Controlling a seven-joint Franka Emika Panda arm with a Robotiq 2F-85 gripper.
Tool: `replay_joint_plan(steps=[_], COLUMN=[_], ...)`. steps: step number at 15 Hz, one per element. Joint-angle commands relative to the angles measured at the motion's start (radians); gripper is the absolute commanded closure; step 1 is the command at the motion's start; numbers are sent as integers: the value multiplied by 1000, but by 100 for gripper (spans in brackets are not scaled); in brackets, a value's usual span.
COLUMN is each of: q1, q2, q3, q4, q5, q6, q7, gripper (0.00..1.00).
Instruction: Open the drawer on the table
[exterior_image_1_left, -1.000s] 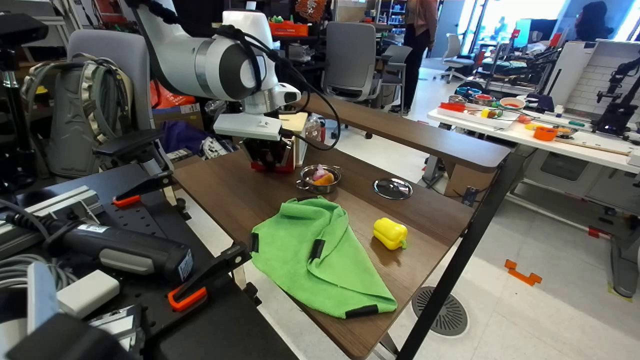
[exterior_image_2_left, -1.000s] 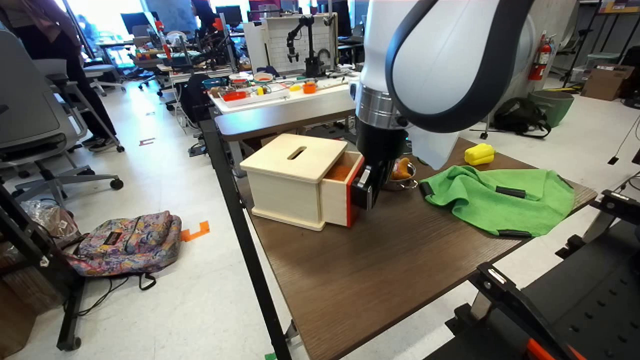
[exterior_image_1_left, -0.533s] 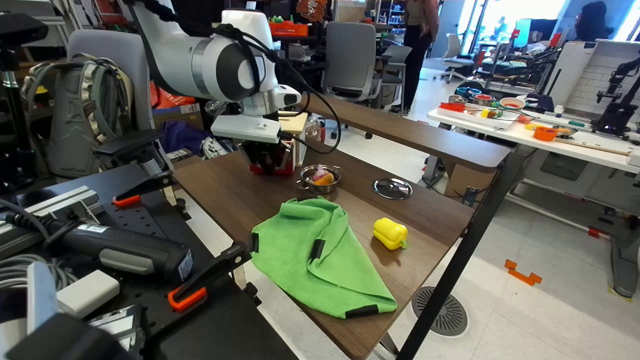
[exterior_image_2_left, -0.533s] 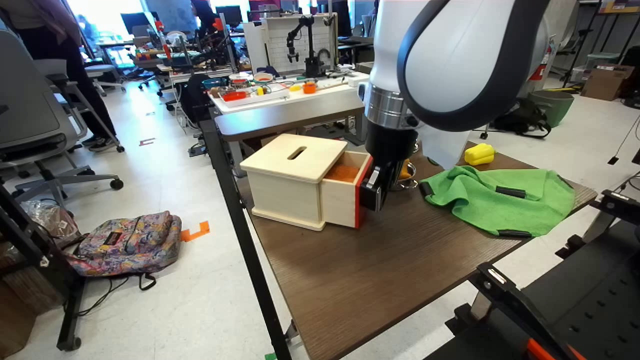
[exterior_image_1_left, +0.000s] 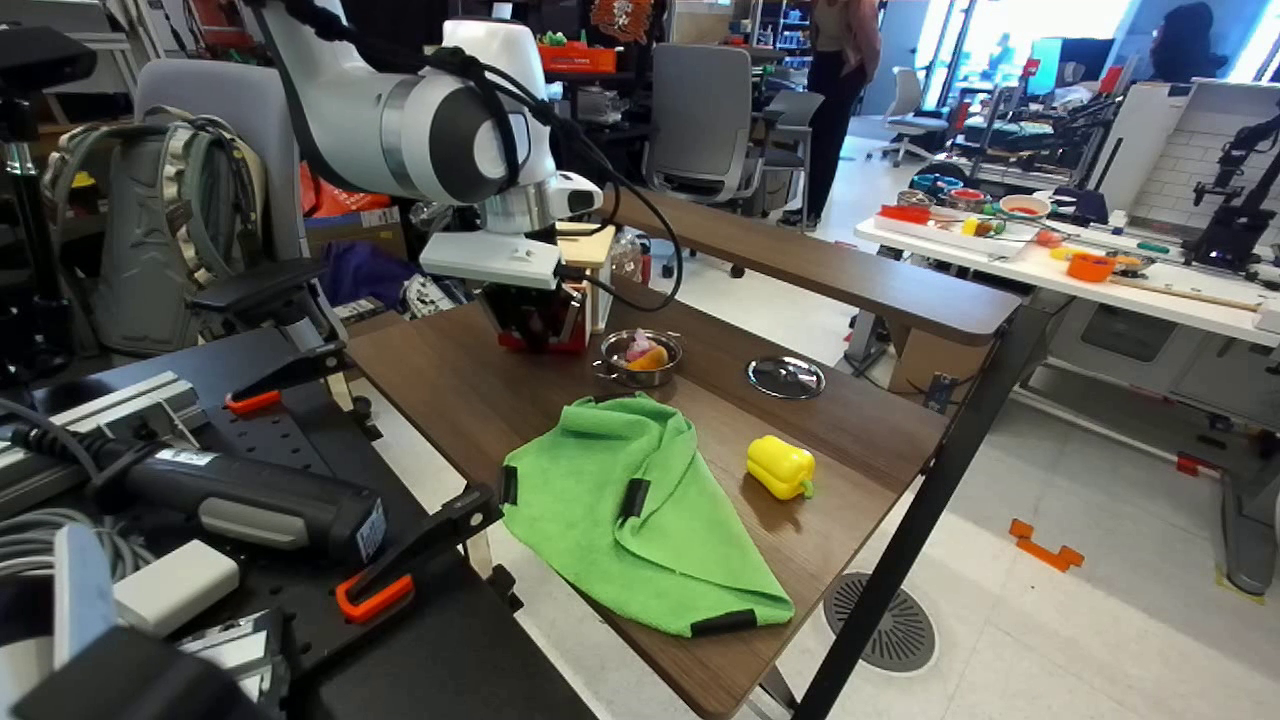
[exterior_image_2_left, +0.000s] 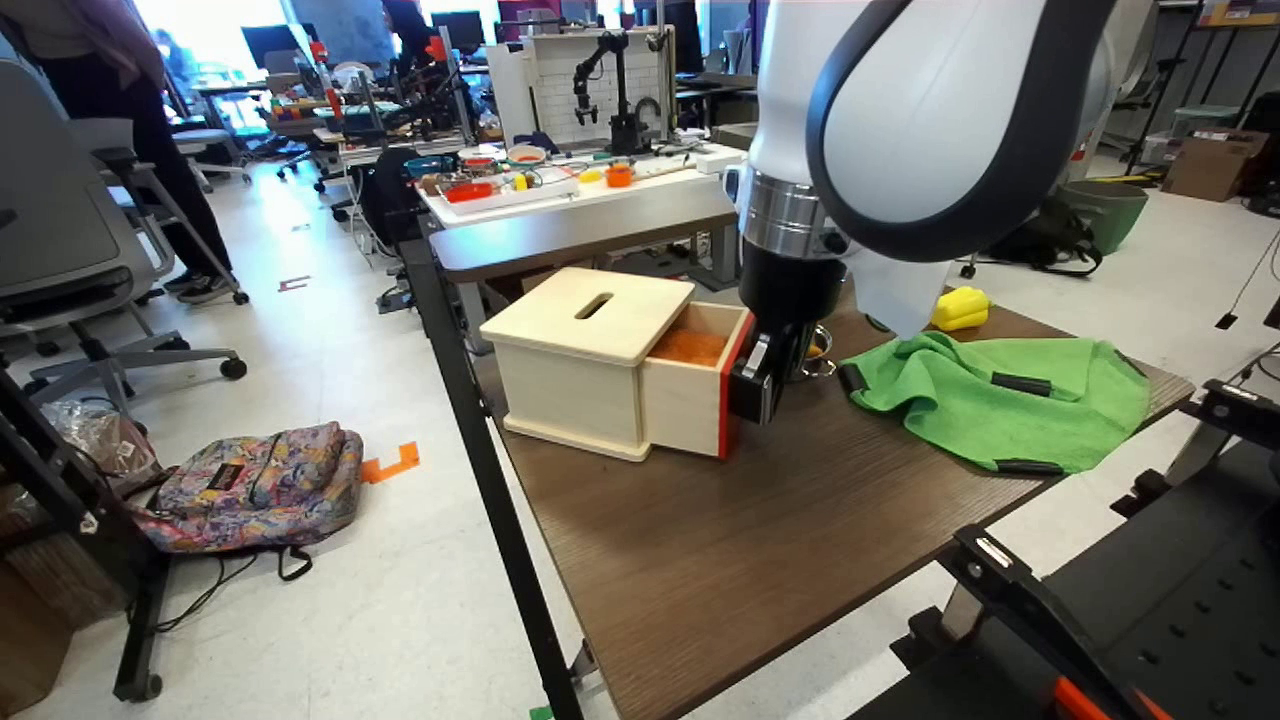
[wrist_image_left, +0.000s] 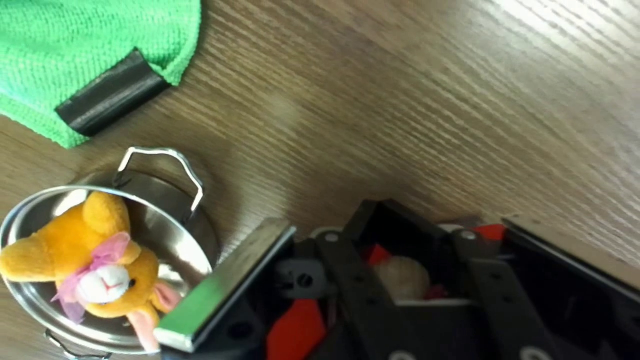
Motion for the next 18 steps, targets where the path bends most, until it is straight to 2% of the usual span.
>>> replay_joint_plan(steps=[1, 12, 13, 14, 15, 18], q1=[-36, -65, -54, -45, -32, -25], q2=[-51, -77, -78, -76, -78, -72], q3=[-13, -7, -17, -26, -42, -56], q4=[-62, -109, -107, -103, -102, -88], q5=[20, 21, 19, 15, 10, 11], q6=[34, 57, 50, 46, 40, 20], q7=[-47, -70, -63, -60, -53, -50], gripper=[97, 97, 64, 64, 58, 35])
